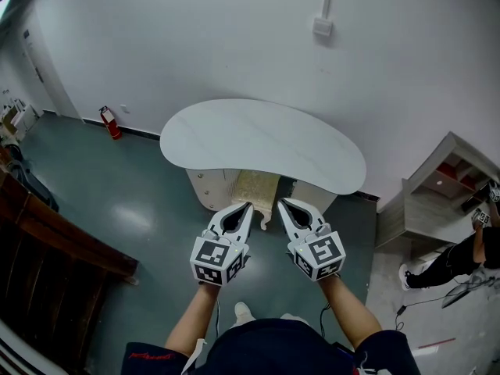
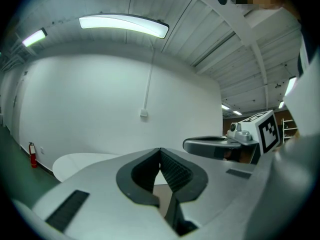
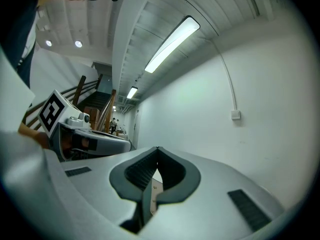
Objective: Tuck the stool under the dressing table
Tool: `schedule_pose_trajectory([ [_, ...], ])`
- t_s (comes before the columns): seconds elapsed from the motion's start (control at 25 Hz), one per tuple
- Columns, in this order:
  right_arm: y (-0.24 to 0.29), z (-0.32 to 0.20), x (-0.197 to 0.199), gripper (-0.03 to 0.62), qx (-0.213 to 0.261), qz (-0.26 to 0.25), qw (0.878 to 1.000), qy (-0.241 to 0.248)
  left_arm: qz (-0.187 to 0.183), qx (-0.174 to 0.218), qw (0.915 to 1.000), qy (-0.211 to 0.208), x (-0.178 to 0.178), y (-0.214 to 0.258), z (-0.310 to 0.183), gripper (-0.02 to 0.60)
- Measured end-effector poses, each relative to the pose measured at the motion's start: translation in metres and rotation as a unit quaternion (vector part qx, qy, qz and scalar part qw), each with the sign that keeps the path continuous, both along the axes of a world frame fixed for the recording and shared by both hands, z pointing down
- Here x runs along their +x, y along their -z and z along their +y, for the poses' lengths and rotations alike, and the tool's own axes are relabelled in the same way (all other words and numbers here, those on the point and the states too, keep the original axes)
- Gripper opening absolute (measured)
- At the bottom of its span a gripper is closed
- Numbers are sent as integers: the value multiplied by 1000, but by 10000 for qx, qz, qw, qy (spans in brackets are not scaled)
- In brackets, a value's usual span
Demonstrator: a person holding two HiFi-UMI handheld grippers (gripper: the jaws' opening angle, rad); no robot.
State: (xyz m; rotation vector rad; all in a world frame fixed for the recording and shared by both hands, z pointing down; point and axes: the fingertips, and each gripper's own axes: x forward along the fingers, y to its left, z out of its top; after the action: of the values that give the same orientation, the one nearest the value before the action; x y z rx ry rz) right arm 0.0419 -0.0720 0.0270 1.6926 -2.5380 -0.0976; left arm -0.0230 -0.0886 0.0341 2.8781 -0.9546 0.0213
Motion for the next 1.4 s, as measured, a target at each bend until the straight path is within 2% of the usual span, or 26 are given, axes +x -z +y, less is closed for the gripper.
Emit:
schedule_pose_trajectory([
  [0.48,22,49,26,12,149,-53,9995,284,41,40,9997,216,36,14,57,15],
  [0.72,26,72,29,12,223,-202,9988,385,-152,188,9992,311,40,17,85,15],
  [1.12,38,107,41,12,362,-185,9983,422,-43,501,9974,518,50,43,119,16],
  [1.4,36,133,47,12,365,-236,9978,496,-23,518,9969,593,56,42,145,15],
])
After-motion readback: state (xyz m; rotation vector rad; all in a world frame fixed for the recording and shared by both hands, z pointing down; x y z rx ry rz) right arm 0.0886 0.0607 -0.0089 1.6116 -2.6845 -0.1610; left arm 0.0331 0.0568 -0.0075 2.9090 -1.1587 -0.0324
